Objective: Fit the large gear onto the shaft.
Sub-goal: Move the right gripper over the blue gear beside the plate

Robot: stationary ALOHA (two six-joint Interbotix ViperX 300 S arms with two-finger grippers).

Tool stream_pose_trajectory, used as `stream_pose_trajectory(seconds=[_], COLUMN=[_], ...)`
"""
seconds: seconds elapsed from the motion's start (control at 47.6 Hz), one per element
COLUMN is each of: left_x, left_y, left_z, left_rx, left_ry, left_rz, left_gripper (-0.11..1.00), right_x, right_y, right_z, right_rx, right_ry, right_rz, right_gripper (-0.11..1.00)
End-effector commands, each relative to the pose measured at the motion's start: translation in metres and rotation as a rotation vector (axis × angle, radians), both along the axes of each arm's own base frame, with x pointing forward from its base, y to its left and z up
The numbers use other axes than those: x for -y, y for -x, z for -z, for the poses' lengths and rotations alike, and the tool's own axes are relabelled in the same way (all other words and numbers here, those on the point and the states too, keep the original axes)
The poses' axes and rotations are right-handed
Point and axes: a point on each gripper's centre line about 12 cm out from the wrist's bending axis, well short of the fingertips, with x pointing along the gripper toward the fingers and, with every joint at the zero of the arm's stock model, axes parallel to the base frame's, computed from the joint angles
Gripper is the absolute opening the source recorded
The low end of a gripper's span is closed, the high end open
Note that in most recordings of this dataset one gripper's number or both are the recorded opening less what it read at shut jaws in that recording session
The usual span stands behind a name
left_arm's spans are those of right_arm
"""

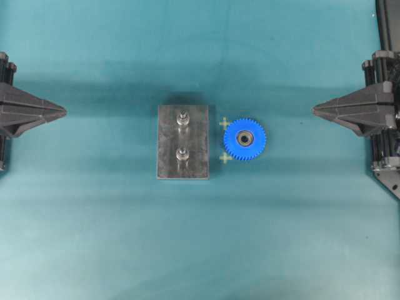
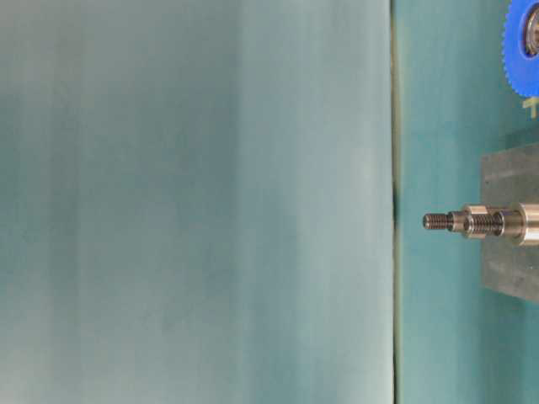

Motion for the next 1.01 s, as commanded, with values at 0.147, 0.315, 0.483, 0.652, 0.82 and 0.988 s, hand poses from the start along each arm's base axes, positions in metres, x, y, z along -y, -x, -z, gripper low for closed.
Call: stream_pose_trajectory(seconds=[0.147, 0.315, 0.483, 0.652, 0.82, 0.988], left_x=[-0.012, -0.016, -0.017, -0.019, -0.017, -0.017], left_y=[-0.029, -0.046, -0.067, -0.094, -0.109, -0.116], left_z=[-0.006, -0.002, 0.01, 0.015, 0.03, 0.035], left_rx=[-0.136, -0.186, -0.282, -0.378, -0.515, -0.579], left_ry=[0.122, 0.097, 0.094, 0.083, 0.06, 0.037], left_rz=[-0.052, -0.065, -0.069, -0.072, -0.064, -0.06], left_gripper=[0.0, 0.0, 0.0, 0.0, 0.0, 0.0], right_x=[0.022, 0.04, 0.049, 0.057, 0.062, 0.065], right_y=[-0.008, -0.023, -0.072, -0.1, -0.113, -0.121], right_z=[0.003, 0.014, 0.029, 0.061, 0.093, 0.118], right_rx=[-0.195, -0.496, -0.781, -1.042, -1.162, -1.21], right_ry=[-0.26, -0.302, -0.279, -0.259, -0.226, -0.213], right_rz=[0.115, 0.187, 0.185, 0.182, 0.187, 0.189], right_gripper=[0.01, 0.01, 0.01, 0.01, 0.01, 0.01])
